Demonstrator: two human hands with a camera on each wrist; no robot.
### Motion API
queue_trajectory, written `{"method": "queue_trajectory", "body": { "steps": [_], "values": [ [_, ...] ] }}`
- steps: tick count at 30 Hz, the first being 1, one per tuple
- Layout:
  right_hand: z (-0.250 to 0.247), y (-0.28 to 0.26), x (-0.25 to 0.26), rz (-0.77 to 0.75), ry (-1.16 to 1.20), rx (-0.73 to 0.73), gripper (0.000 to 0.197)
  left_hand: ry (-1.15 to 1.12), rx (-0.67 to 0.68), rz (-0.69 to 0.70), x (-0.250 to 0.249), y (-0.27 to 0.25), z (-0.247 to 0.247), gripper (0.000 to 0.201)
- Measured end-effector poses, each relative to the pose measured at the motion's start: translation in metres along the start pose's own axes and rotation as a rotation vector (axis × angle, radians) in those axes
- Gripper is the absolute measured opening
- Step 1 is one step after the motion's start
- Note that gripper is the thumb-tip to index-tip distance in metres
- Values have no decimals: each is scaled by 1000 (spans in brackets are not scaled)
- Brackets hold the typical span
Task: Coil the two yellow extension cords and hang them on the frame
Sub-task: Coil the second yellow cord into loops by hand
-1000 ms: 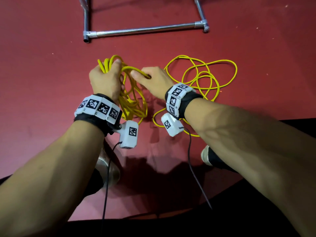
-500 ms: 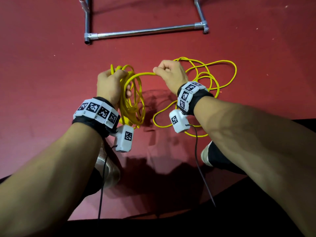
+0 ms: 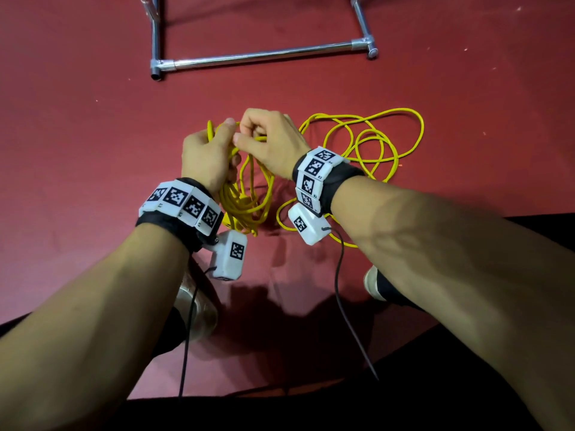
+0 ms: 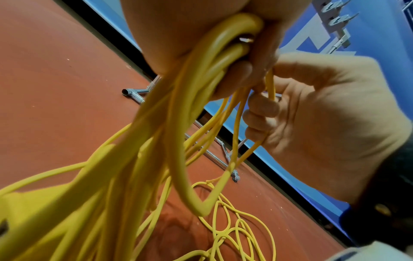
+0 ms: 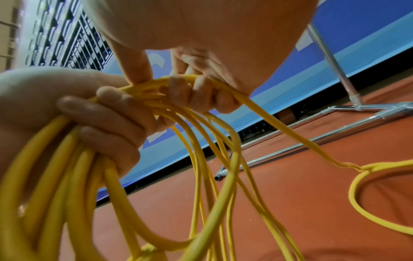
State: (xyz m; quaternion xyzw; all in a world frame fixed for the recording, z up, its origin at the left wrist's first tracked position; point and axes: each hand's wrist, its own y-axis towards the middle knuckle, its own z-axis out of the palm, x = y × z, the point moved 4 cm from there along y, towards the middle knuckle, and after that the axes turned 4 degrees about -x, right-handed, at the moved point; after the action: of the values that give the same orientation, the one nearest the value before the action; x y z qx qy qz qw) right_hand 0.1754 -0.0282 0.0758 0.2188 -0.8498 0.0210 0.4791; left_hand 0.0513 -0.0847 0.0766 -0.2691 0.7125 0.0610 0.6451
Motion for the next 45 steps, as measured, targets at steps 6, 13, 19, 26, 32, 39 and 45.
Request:
{"method": "queue_trajectory", "body": {
  "steps": [6,13,19,26,32,39,45],
  "values": [
    [-2,-7,-28,103,-122,40,51,-23,-85,44,-2,9,-12,35],
    [-28,-13,-61,217,-155,-75,55,-19,-94,58,-7,11,-19,34],
    [-39,2,-40,125,-205,-68,48,62,88,26,-7,3,-10,22],
    [-11,7,-6,-13,-208,57,41,88,55,-8,3,0,-5,26],
    [-9,4,-23,29,-204,70,58,58,-54,44,2,8,-12,25],
    [-20,-19,-63,285,-362,67,68,15,-107,105,-3,12,-16,28],
    [-27,-8,-54,237,-284,4,50,175,92,54,4,4,-4,28]
  ]
}}
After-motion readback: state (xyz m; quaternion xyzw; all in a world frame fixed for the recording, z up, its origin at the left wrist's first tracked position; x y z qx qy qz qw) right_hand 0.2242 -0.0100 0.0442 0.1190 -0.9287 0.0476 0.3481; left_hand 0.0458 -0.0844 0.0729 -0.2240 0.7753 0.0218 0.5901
